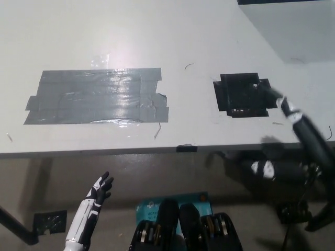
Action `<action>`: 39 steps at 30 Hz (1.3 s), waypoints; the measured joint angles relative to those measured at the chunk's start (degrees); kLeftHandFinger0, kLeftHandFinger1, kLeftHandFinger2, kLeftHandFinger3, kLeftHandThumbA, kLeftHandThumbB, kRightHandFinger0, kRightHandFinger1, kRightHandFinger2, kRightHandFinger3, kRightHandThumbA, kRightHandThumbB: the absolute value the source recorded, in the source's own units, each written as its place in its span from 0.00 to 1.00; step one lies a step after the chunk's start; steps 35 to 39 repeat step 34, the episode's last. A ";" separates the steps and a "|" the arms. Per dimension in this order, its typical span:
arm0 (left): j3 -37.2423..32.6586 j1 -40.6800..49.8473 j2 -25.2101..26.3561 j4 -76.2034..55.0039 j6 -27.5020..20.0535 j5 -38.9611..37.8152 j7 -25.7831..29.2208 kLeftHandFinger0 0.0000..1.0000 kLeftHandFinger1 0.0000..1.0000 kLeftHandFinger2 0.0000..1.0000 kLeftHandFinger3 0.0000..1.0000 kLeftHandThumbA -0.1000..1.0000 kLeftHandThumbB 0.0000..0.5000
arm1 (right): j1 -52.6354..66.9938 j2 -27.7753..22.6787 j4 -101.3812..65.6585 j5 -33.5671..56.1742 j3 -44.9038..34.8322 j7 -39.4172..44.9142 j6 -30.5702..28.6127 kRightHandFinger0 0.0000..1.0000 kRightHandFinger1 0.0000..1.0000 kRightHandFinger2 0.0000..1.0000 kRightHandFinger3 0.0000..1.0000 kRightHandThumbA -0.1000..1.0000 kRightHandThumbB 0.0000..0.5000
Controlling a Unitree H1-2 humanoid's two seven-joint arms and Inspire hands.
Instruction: A tripod is kept on the middle of the desk infront of the robot and the robot grabs one of its legs to pick it up and hands it to a person
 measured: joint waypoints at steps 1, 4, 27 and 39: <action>0.11 -0.06 0.00 0.09 -0.03 0.00 0.01 1.00 1.00 1.00 1.00 1.00 0.18 | 2.69 4.05 1.36 1.54 -1.13 -0.62 -0.55 1.00 1.00 1.00 1.00 1.00 0.12; 0.32 -0.22 0.01 0.10 -0.08 0.01 0.02 1.00 1.00 1.00 1.00 1.00 0.15 | 6.84 11.08 5.54 4.33 -2.69 -1.62 -2.07 1.00 1.00 1.00 1.00 1.00 0.00; 2.33 0.49 -0.02 0.05 -0.93 -0.04 0.38 1.00 1.00 1.00 1.00 1.00 0.16 | 12.48 20.87 24.29 13.05 -8.77 -2.17 -9.16 1.00 1.00 1.00 1.00 0.99 0.07; 2.51 0.37 -0.03 0.03 -0.93 -0.06 0.39 1.00 1.00 1.00 1.00 1.00 0.16 | 12.46 20.26 24.30 12.74 -7.96 -2.06 -9.59 1.00 1.00 1.00 1.00 0.96 0.12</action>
